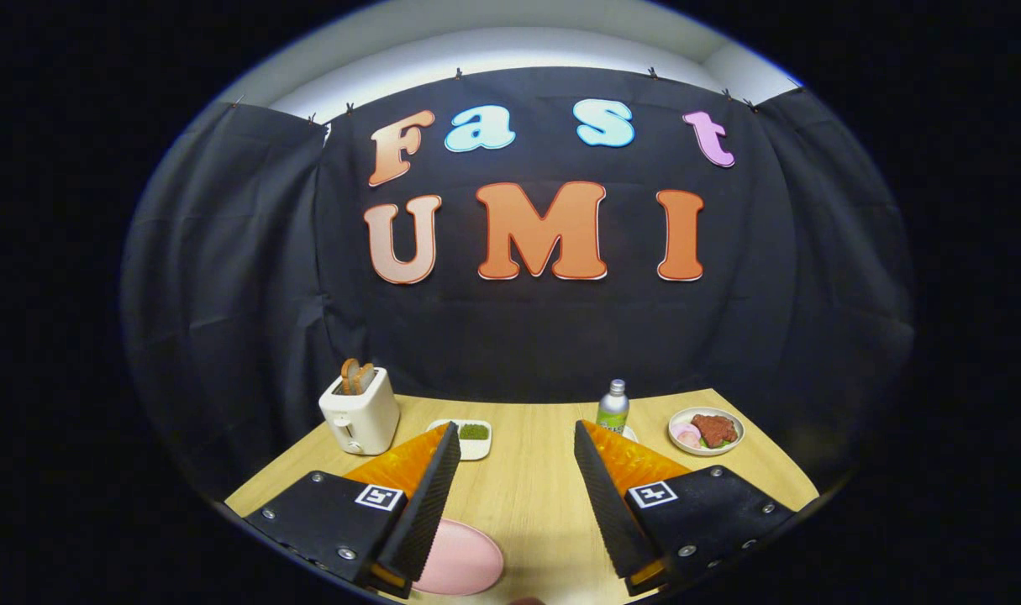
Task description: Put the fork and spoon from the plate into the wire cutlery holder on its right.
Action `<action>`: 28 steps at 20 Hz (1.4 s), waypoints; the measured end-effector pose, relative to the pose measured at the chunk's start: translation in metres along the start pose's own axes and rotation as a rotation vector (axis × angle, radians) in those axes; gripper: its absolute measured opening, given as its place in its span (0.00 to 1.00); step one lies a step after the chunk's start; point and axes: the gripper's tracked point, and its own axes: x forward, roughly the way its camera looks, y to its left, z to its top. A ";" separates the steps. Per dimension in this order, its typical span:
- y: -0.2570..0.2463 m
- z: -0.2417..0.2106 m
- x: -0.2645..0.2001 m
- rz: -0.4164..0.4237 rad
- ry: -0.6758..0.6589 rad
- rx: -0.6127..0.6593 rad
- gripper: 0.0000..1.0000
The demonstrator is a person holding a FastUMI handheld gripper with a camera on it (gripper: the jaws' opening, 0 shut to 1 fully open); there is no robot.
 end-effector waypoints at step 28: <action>0.138 -0.179 -0.017 0.233 0.358 -0.132 0.82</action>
